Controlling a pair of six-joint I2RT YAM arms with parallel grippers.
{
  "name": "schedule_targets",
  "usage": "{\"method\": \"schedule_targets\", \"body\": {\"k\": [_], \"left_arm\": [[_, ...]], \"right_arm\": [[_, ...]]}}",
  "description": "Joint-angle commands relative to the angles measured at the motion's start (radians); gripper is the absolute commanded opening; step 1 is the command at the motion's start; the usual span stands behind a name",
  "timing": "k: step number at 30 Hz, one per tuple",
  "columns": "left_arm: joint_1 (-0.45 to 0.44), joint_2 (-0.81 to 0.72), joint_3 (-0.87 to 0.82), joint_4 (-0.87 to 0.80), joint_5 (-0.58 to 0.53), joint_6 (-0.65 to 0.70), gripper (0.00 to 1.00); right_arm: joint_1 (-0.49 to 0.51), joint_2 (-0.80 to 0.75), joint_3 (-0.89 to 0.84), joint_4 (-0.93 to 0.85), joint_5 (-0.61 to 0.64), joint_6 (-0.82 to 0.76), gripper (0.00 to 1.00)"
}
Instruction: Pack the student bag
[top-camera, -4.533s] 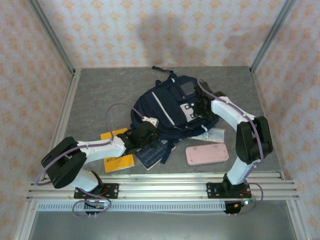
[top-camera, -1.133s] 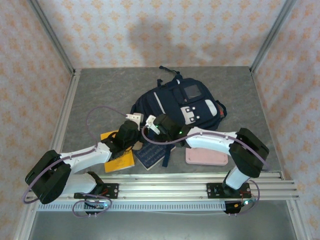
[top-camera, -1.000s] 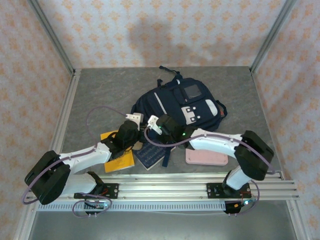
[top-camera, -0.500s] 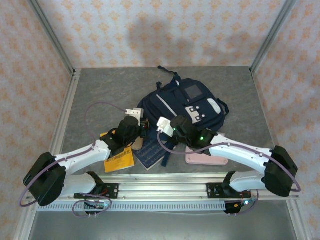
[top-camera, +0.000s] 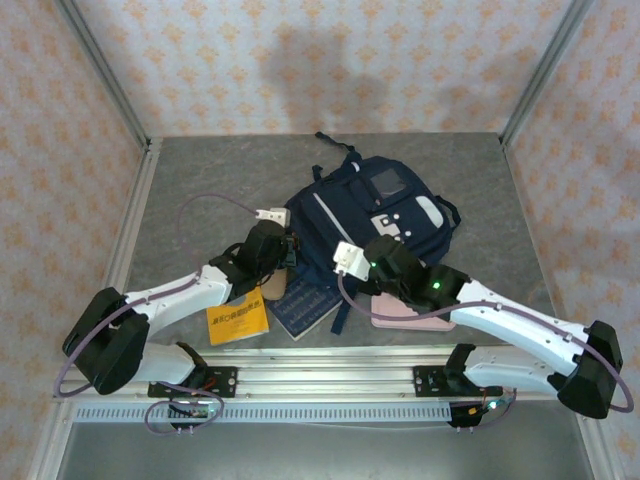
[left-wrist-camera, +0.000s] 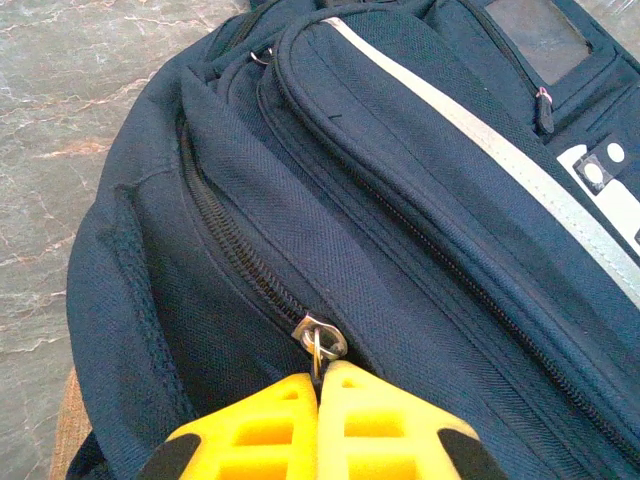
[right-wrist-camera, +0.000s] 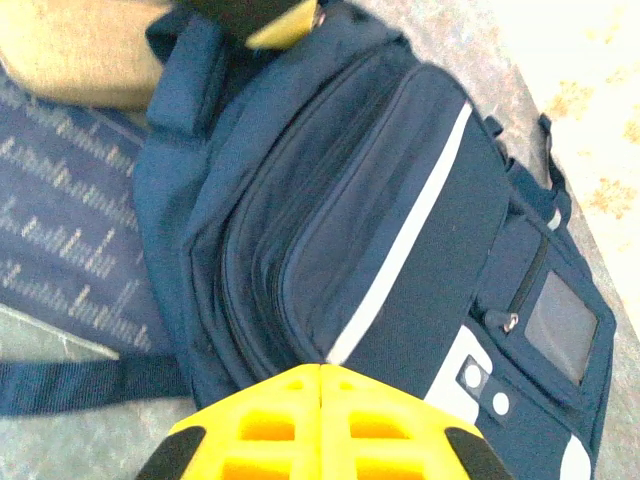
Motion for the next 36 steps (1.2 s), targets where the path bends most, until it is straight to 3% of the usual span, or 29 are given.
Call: {"method": "schedule_targets", "body": {"k": [1,2,3,4,6,10,14,22,32,34,36], "left_arm": [[0.008,-0.005,0.050,0.007,-0.005,-0.007,0.00],[0.008,-0.005,0.050,0.013,0.007,-0.004,0.00],[0.008,-0.010,0.046,0.020,0.020,-0.005,0.00],[0.008,-0.016,0.039,0.027,0.032,-0.008,0.00],[0.008,-0.031,0.023,0.044,0.047,-0.015,0.00],[0.008,-0.056,-0.005,0.056,0.052,-0.024,0.00],[0.008,-0.064,-0.033,0.086,0.068,-0.048,0.00],[0.008,-0.059,-0.066,0.121,0.063,-0.067,0.00],[0.011,-0.046,-0.065,0.134,0.054,-0.068,0.00],[0.012,-0.042,-0.062,0.134,0.054,-0.069,0.00],[0.013,-0.041,-0.059,0.130,0.050,-0.067,0.00]], "right_arm": [[-0.007,-0.018,0.027,-0.127,0.030,-0.004,0.00],[-0.006,-0.016,0.029,-0.117,0.019,0.019,0.00],[-0.008,-0.010,0.037,-0.101,0.003,0.066,0.10],[-0.010,-0.001,0.046,-0.072,-0.018,0.110,0.28],[-0.014,0.021,0.053,0.002,-0.071,0.214,0.47],[-0.013,0.131,0.099,0.121,-0.144,0.349,0.51],[-0.015,0.297,0.165,0.169,-0.167,0.386,0.53],[-0.061,0.504,0.282,0.191,-0.212,0.414,0.48],[-0.087,0.650,0.330,0.175,-0.233,0.406,0.43],[-0.089,0.665,0.332,0.176,-0.230,0.398,0.31],[-0.093,0.666,0.332,0.172,-0.236,0.391,0.08]]}}
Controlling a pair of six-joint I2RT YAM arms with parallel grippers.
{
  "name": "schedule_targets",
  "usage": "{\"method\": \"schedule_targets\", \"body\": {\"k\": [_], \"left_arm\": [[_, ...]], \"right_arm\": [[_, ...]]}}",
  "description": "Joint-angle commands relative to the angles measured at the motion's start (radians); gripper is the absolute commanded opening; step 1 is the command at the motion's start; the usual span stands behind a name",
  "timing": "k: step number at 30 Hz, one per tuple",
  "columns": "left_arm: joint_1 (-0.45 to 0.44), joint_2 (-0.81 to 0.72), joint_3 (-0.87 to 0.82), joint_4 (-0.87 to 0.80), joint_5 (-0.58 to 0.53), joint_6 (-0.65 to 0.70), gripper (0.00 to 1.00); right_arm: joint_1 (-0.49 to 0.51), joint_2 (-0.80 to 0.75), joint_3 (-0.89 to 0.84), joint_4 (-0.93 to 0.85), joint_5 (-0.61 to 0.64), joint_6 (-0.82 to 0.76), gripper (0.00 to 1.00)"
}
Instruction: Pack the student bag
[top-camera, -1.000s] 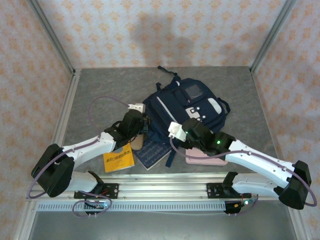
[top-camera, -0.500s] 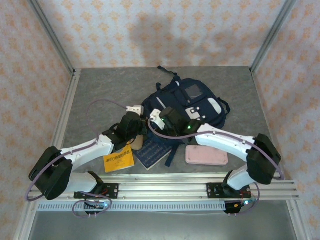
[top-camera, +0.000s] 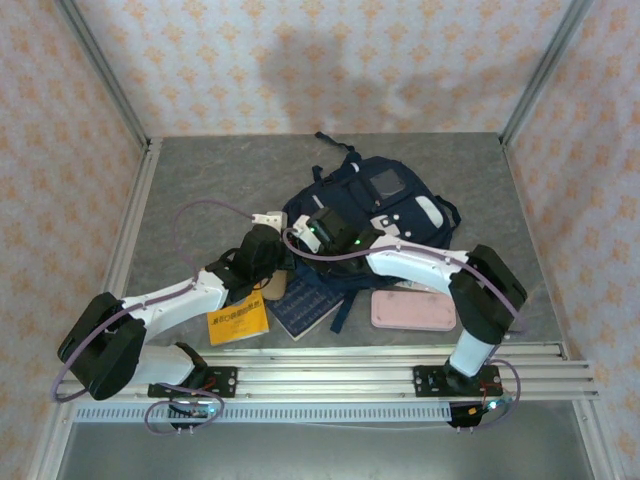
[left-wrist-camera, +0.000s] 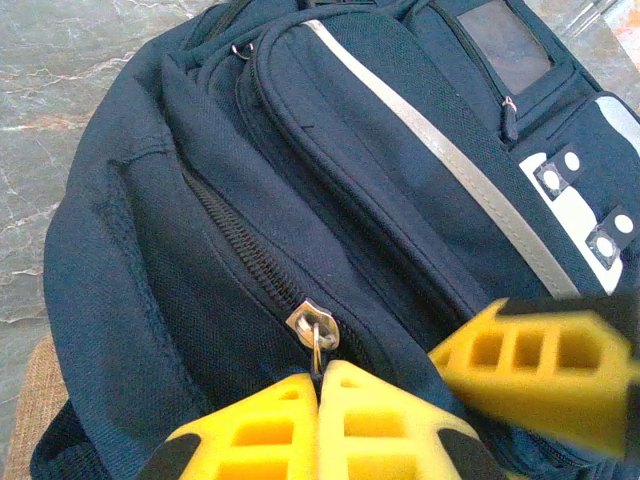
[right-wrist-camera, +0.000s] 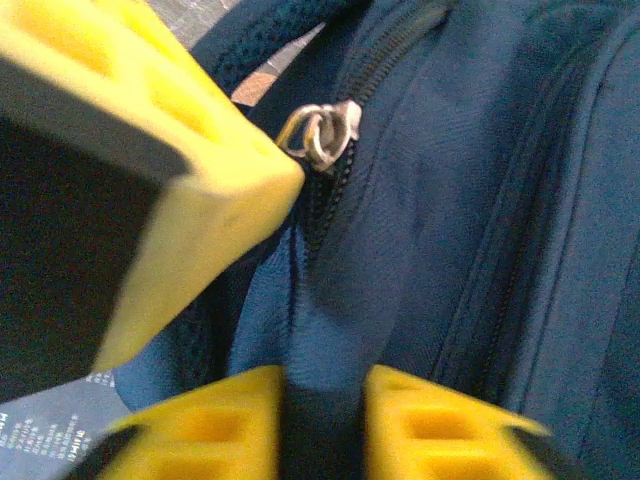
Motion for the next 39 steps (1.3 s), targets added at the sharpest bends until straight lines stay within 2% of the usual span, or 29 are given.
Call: {"method": "schedule_targets", "body": {"k": [1,7,12,22,27,34,39], "left_arm": [[0.010,-0.005,0.005,0.060,-0.005,-0.009,0.00],[0.021,-0.011,0.012,0.038,-0.024,-0.005,0.00],[0.026,-0.018,0.057,-0.007,-0.033,0.010,0.00],[0.027,-0.032,0.150,-0.062,0.058,0.035,0.00],[0.027,-0.025,0.158,-0.095,0.045,0.053,0.00],[0.033,0.064,0.177,-0.060,0.030,0.040,0.00],[0.073,0.149,0.220,-0.010,0.075,0.040,0.00]], "right_arm": [[-0.013,0.006,0.023,0.000,-0.004,-0.002,0.01],[-0.016,-0.104,0.004,-0.035,-0.016,-0.044,0.00],[-0.026,-0.224,0.029,-0.153,0.008,-0.125,0.00],[-0.031,-0.362,0.047,-0.370,0.077,-0.317,0.00],[-0.031,-0.465,0.018,-0.429,0.088,-0.391,0.00],[-0.031,-0.550,-0.069,-0.477,0.083,-0.433,0.00],[-0.031,-0.586,-0.136,-0.438,0.086,-0.441,0.00]]}}
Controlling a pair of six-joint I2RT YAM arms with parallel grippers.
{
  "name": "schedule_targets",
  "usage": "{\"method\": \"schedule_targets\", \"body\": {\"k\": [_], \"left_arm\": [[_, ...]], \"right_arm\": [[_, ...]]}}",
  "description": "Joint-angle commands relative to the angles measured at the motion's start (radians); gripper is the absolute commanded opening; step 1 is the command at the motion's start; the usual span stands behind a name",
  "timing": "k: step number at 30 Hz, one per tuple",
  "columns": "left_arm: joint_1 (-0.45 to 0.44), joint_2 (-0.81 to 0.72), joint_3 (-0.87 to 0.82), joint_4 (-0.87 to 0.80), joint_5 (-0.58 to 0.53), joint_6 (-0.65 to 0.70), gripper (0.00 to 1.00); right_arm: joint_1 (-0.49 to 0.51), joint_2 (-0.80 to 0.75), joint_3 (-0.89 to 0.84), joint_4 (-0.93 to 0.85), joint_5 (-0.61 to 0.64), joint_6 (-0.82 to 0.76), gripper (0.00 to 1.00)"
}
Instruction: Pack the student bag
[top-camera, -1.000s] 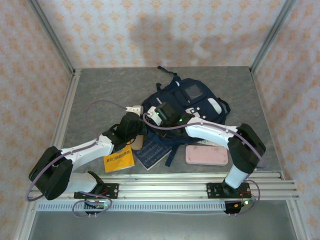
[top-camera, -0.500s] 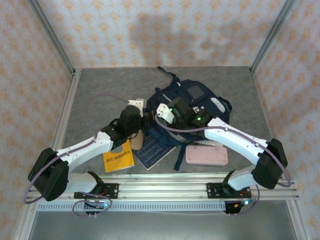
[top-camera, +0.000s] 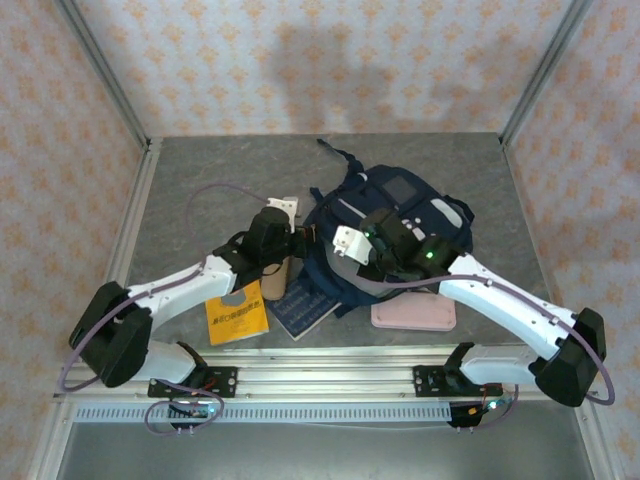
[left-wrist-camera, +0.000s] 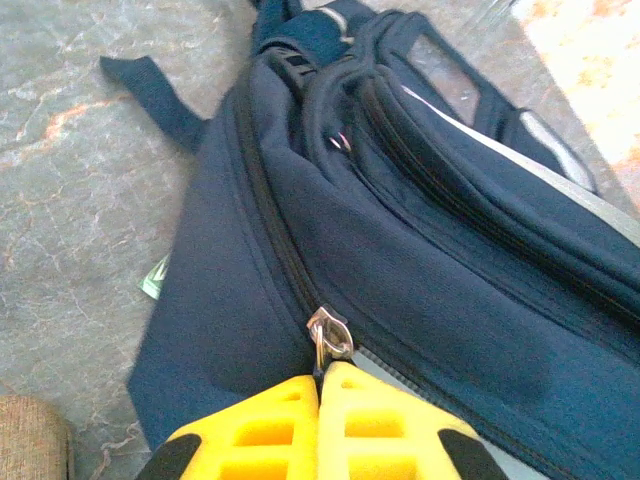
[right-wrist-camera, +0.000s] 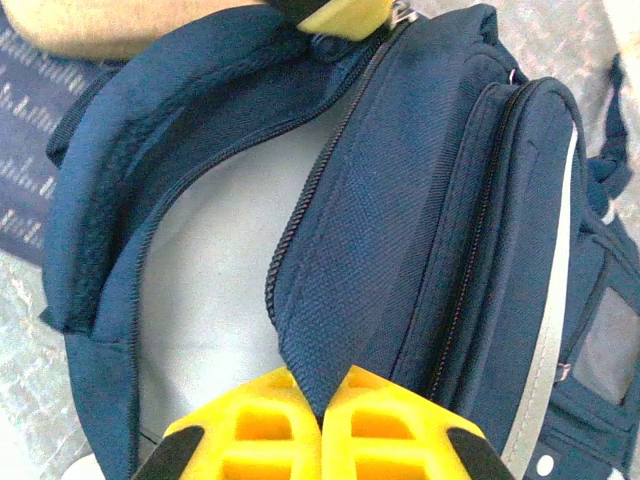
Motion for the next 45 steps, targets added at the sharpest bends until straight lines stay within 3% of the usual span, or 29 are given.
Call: {"method": "schedule_targets", "body": {"k": [1,7,16,19,23,25,29,31,34,36,38,41,45], "left_arm": [[0.076,0.053,0.051,0.043,-0.048,0.006,0.00],[0.153,0.130,0.132,0.044,0.045,0.011,0.00],[0.213,0.423,0.415,-0.036,0.349,0.004,0.00],[0.219,0.398,0.424,-0.065,0.330,0.012,0.00],[0.220,0.361,0.428,-0.161,0.247,-0.008,0.17],[0.220,0.348,0.412,-0.189,0.193,-0.028,0.19],[0.222,0.320,0.365,-0.182,0.127,-0.052,0.21],[0.226,0.322,0.367,-0.197,0.112,-0.051,0.22],[0.234,0.315,0.374,-0.219,0.088,-0.054,0.23],[0.237,0.306,0.372,-0.226,0.070,-0.055,0.24],[0.240,0.295,0.372,-0.230,0.061,-0.055,0.24],[0.243,0.282,0.362,-0.227,0.051,-0.055,0.26],[0.245,0.278,0.346,-0.218,0.048,-0.055,0.27]], "right_arm": [[0.004,-0.083,-0.032,-0.037,-0.006,-0.033,0.00],[0.002,-0.127,-0.073,0.017,-0.003,-0.076,0.00],[-0.026,-0.097,-0.080,0.079,0.017,-0.187,0.00],[-0.065,-0.081,-0.075,0.048,-0.035,-0.226,0.00],[-0.071,-0.034,-0.084,-0.018,-0.090,-0.246,0.00],[-0.070,-0.013,-0.102,-0.004,-0.104,-0.222,0.00],[-0.070,0.053,-0.059,0.028,-0.158,-0.062,0.36],[-0.070,0.085,-0.017,0.050,-0.206,0.053,0.46],[-0.070,0.135,0.040,0.138,-0.182,0.276,0.46],[-0.068,0.173,0.083,0.194,-0.037,0.489,0.46],[-0.070,0.251,0.187,0.114,0.058,0.641,0.45],[-0.070,0.361,0.288,0.039,0.061,0.716,0.45],[-0.070,0.501,0.430,-0.070,0.106,0.814,0.57]]}}
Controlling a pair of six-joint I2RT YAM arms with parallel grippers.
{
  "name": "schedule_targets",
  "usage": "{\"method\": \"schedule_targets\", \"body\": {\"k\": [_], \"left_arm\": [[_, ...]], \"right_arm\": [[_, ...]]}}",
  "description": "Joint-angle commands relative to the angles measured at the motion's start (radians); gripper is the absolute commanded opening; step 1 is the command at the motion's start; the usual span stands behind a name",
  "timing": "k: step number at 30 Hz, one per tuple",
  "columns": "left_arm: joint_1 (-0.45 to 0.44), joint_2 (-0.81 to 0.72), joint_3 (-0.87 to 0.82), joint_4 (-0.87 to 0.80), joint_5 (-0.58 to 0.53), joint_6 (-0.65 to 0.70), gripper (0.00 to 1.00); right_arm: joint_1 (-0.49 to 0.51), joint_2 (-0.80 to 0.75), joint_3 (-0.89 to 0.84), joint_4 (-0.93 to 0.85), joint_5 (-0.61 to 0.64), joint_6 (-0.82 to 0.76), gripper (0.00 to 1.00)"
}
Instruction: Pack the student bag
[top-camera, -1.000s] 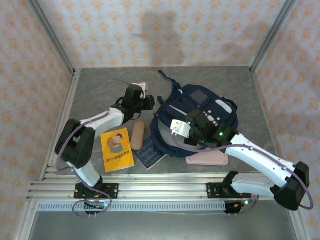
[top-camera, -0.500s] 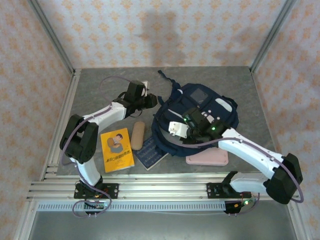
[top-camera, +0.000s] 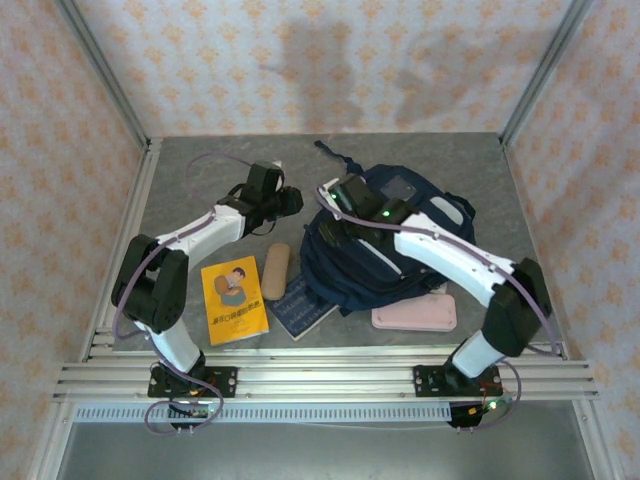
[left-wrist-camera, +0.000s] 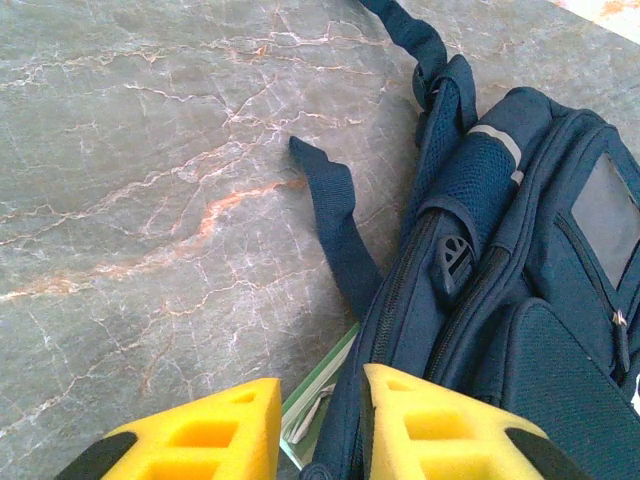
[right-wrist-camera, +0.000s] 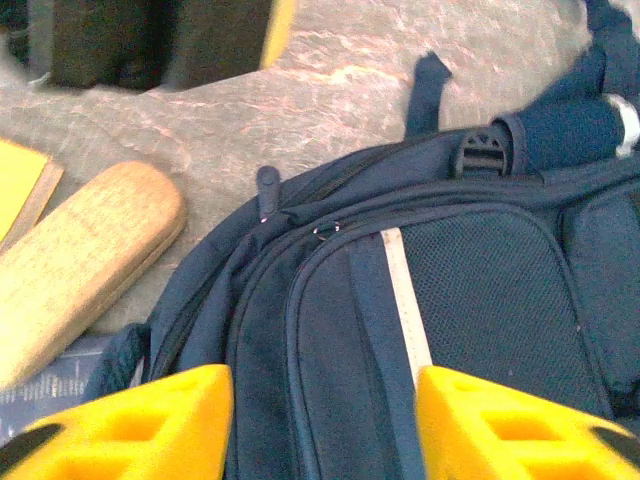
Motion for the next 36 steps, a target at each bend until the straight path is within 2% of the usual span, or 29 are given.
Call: {"method": "schedule_targets", "body": {"k": [1,3,5,9,15,18,19,25,28,33,36], "left_arm": [[0.009,-0.030,-0.020,-0.013,-0.035,-0.004,0.27],[0.008,-0.031,-0.029,-0.006,-0.041,-0.004,0.27],[0.010,-0.033,-0.036,-0.004,-0.051,-0.034,0.28],[0.016,-0.039,-0.040,-0.004,-0.064,-0.040,0.29],[0.033,-0.047,-0.052,-0.001,-0.078,-0.053,0.29],[0.035,-0.042,-0.055,0.005,-0.071,-0.060,0.29],[0.034,-0.041,-0.056,0.007,-0.069,-0.062,0.29],[0.034,-0.044,-0.067,0.009,-0.071,-0.062,0.27],[0.034,-0.045,-0.064,0.008,-0.067,-0.065,0.26],[0.032,-0.057,-0.064,-0.002,-0.048,-0.088,0.25],[0.025,-0.060,-0.051,-0.045,-0.024,-0.135,0.29]], "right_arm": [[-0.003,0.120,0.134,-0.154,0.111,0.179,0.61],[-0.002,0.195,0.222,-0.222,0.174,0.212,0.67],[-0.002,0.267,0.299,-0.281,0.245,0.247,0.84],[-0.003,0.385,0.402,-0.359,0.299,0.298,0.86],[-0.006,0.479,0.422,-0.347,0.253,0.338,0.84],[-0.018,0.526,0.440,-0.351,0.202,0.357,0.76],[-0.024,0.539,0.448,-0.351,0.170,0.365,0.70],[-0.037,0.551,0.467,-0.349,0.066,0.365,0.19],[-0.046,0.520,0.466,-0.351,0.053,0.336,0.02],[-0.059,0.450,0.467,-0.357,0.045,0.280,0.00],[-0.059,0.401,0.451,-0.349,0.050,0.258,0.00]]}}
